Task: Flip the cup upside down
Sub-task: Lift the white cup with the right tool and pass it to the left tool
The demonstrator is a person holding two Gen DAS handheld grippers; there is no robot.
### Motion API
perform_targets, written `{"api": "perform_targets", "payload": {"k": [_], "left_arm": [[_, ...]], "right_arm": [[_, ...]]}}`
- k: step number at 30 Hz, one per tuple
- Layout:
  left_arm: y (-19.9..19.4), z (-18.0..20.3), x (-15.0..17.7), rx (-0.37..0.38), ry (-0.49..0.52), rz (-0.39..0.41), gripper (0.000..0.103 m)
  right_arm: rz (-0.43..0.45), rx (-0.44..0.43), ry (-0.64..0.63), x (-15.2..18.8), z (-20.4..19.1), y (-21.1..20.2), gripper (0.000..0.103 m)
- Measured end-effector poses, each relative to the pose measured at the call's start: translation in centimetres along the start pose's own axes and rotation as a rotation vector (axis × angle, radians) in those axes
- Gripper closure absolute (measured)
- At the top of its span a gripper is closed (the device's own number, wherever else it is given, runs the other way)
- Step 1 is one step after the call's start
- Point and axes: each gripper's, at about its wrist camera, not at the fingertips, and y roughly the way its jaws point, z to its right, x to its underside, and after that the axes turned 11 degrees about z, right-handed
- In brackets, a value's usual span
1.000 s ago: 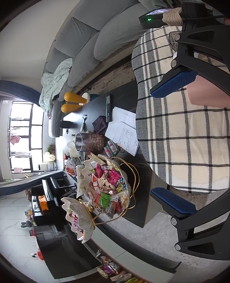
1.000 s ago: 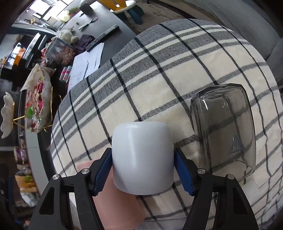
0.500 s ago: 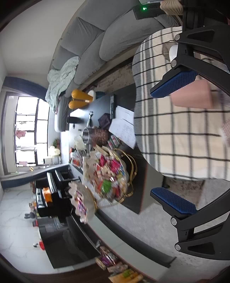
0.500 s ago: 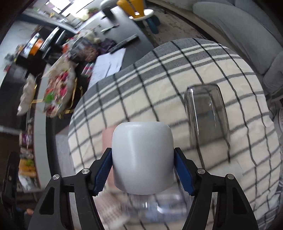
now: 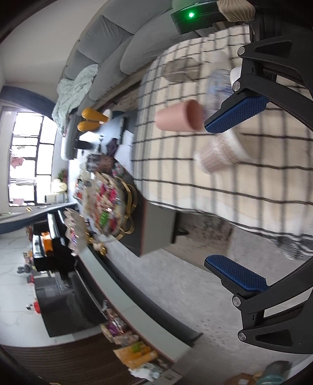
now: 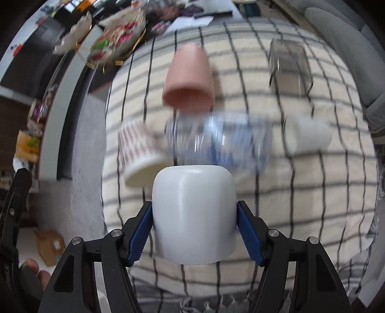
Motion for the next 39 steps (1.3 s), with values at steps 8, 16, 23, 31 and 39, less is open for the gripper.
{"api": "perform_targets", "payload": {"k": [8, 16, 23, 31, 39], "left_arm": [[-1.5, -2.1, 4.7, -0.031, -0.026, -0.063, 0.000], [-1.1, -2.5, 6.0, -0.017, -0.037, -0.084, 0.000], [-0.3, -2.4, 6.4, 0.002, -0.046, -0.104, 0.000], [-0.4, -2.2, 6.3, -0.007, -0.041, -0.117, 0.000], [-1.0, -0.5, 5.8, 0.004, -0.033, -0.174, 0.000]], "right_arm": [[-0.067, -0.003, -0.009, 4.5, -1.0, 2.7, 0.035], [-0.092, 0.039, -0.016, 5.3, -1.1, 4.7, 0.035], [-0.088, 0.045, -0.012, 5.3, -0.9, 4.8, 0.035], [-0.060, 0.021, 0.006, 4.8, -0.1, 3.5, 0.026], [0.054, -0.020, 0.053, 4.7, 2.4, -1.3, 0.023]]}}
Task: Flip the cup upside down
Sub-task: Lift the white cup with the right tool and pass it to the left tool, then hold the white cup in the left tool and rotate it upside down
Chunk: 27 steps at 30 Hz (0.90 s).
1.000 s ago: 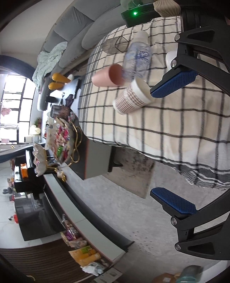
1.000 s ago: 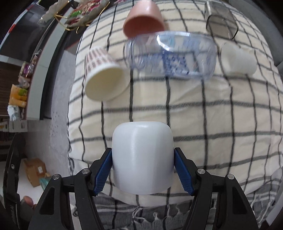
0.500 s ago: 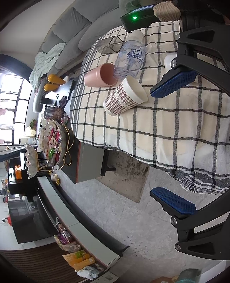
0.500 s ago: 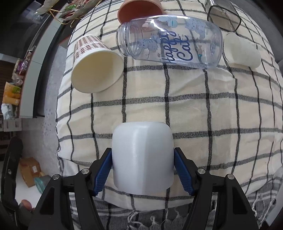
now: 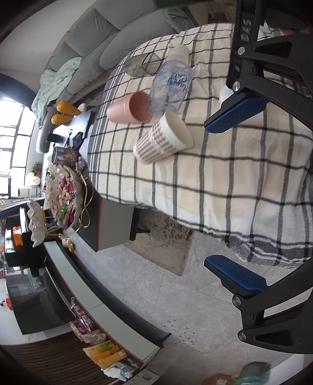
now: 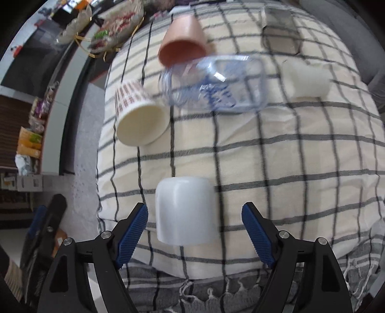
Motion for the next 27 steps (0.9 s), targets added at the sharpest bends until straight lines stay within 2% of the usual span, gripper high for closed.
{"api": "perform_targets", "payload": {"k": [5, 7, 9, 12, 17, 27], "left_arm": [[0.8, 3.8, 0.3, 0.104, 0.026, -0.119, 0.000], [2.0, 5.9, 0.8, 0.165, 0.040, -0.218, 0.000], [3.0, 7.4, 1.4, 0.185, 0.065, -0.291, 0.001], [4.7, 9.7, 1.7, 0.174, 0.127, -0.393, 0.001], [7.0, 13.2, 1.5, 0.223, 0.183, -0.578, 0.001], [11.3, 15.6, 1.5, 0.122, 0.330, -0.818, 0.005]], "right_arm": [[0.117, 0.076, -0.016, 0.2, 2.1, -4.0, 0.019], [0.181, 0.117, -0.039, 0.0, 2.7, -5.7, 0.017], [0.255, 0.156, -0.049, 0.1, 3.6, -7.5, 0.015], [0.307, 0.179, -0.038, -0.2, 4.9, -9.0, 0.013], [0.289, 0.173, 0.016, -1.8, 6.9, -9.6, 0.012], [0.202, 0.141, 0.119, -4.0, 9.0, -6.8, 0.012]]}}
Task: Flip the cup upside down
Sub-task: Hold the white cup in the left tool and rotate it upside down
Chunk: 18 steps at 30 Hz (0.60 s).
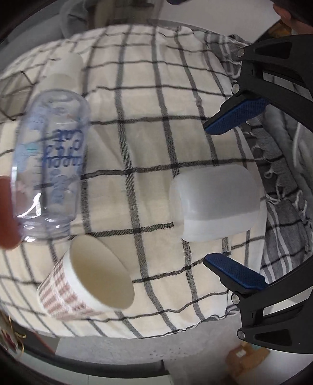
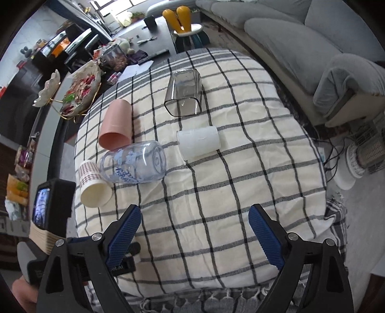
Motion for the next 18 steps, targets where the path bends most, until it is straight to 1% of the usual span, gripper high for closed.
{"api": "perform_targets", "payload": {"k": [2, 4, 6, 9, 11, 14, 18], "left_arm": [[0.5, -0.2, -0.7, -0.020, 0.007, -0.042, 0.007], [1.1, -0.3, -1.2, -0.035, 0.011, -0.074, 0.014], [1.5, -0.4, -1.5, -0.049, 0.015, -0.102, 0.028], [2.1, -0.3, -1.8, -0.070, 0.022, -0.115, 0.034], [2.2, -0.3, -2.2, -0.077, 0.027, -0.114, 0.037], [2.7, 0.1, -2.4, -0.091, 0.029, -0.109, 0.036], [2.6, 0.6, -2.6, -0.079, 0.032, -0.096, 0.037]], "right_arm": [[-0.011, -0.002, 0.005, -0.4, 0.1, 0.7, 0.012], [-0.021, -0.004, 0.012, -0.6, 0.3, 1.4, 0.012], [-0.046, -0.005, 0.025, -0.8, 0.7, 2.4, 0.012], [-0.067, -0.008, 0.047, -1.0, 1.4, 3.4, 0.012], [-0.077, -0.012, 0.057, -1.1, 1.8, 4.0, 0.012], [-0.097, -0.017, 0.057, -1.0, 1.9, 4.8, 0.012], [-0.103, -0.016, 0.057, -1.0, 2.1, 5.1, 0.012]]}}
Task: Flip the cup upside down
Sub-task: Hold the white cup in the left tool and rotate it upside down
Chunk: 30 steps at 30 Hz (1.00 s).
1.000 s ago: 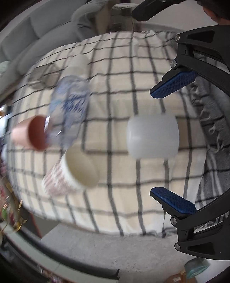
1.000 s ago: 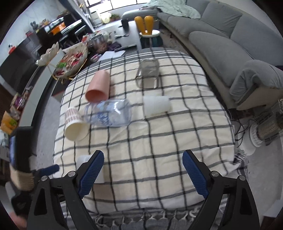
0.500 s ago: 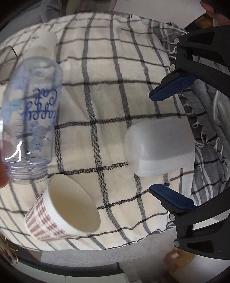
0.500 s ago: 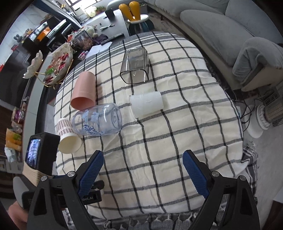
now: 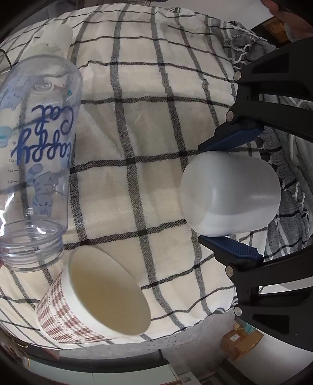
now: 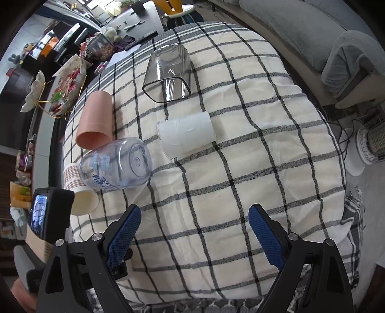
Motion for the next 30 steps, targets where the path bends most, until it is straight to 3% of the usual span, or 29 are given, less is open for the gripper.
{"api": "perform_targets", "payload": {"k": [6, 14, 24, 30], "left_arm": [[-0.6, 0.1, 1.9, 0.008, -0.028, 0.077, 0.037], [-5.1, -0.6, 5.1, 0.049, -0.087, 0.279, 0.037], [-8.8, -2.1, 10.4, 0.052, -0.166, 0.682, 0.037], [-9.1, -2.0, 13.5, 0.035, -0.147, 1.077, 0.037]], "right_arm": [[0.029, 0.020, -0.035, 0.2, -0.2, -0.9, 0.012], [0.127, 0.042, -0.103, 0.9, -0.9, -3.8, 0.012], [0.339, 0.074, -0.246, 3.1, -3.0, -7.6, 0.012], [0.419, 0.074, -0.308, 5.1, -3.6, -7.5, 0.012]]}}
